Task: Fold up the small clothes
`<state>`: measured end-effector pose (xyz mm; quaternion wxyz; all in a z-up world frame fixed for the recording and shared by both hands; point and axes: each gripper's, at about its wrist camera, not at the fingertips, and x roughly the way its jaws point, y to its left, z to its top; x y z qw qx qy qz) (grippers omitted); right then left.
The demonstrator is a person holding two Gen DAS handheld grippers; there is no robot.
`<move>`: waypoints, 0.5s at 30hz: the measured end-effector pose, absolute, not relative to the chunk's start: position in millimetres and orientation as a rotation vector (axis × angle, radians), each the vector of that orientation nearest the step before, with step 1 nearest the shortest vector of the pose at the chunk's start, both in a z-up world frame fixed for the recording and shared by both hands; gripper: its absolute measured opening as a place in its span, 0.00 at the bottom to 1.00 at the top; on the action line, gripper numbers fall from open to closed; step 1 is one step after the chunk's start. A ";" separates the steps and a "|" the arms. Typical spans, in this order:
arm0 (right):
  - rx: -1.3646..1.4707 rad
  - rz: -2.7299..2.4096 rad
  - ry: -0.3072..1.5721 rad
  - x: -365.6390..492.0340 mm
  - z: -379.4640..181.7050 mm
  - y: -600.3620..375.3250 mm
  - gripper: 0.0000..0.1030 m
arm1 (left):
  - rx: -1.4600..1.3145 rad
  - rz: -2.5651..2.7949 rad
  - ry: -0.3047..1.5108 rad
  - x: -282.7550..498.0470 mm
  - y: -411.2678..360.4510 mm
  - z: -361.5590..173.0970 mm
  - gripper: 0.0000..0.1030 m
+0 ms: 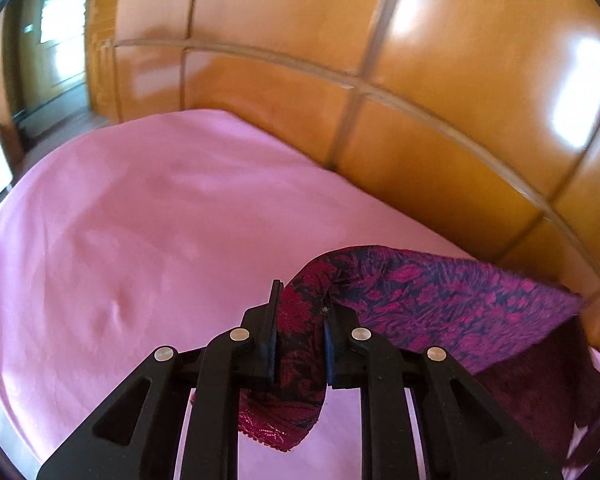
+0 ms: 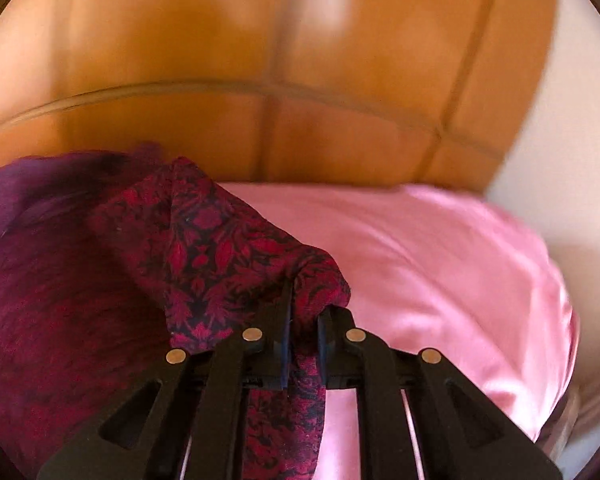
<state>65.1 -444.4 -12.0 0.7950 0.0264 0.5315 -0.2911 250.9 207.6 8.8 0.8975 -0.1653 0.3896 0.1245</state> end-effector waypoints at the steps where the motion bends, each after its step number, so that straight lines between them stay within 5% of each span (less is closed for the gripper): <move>1: 0.123 -0.661 1.161 63.5 -19.8 -464.4 0.09 | -0.339 0.278 0.815 256.3 210.1 5.8 0.15; 3: 0.234 -0.703 1.179 62.7 -30.2 -492.2 0.09 | -0.316 0.295 0.823 262.9 210.7 3.3 0.18; 6: 0.398 -0.752 1.175 50.3 -38.7 -527.8 0.12 | -0.263 0.328 0.798 257.7 206.2 7.9 0.48; 8: 0.491 -0.772 1.154 41.4 -38.7 -545.6 0.25 | -0.257 0.327 0.757 246.1 203.8 14.1 0.68; 9: 0.529 -0.774 1.141 35.6 -36.8 -549.3 0.33 | -0.252 0.320 0.727 235.7 201.3 18.6 0.69; 11: 0.563 -0.775 1.099 26.4 -27.8 -551.7 0.65 | -0.231 0.317 0.688 216.2 196.7 24.3 0.69; 15: 0.460 -0.837 1.048 16.6 -1.3 -545.5 0.83 | -0.239 0.247 0.657 184.3 187.7 24.6 0.69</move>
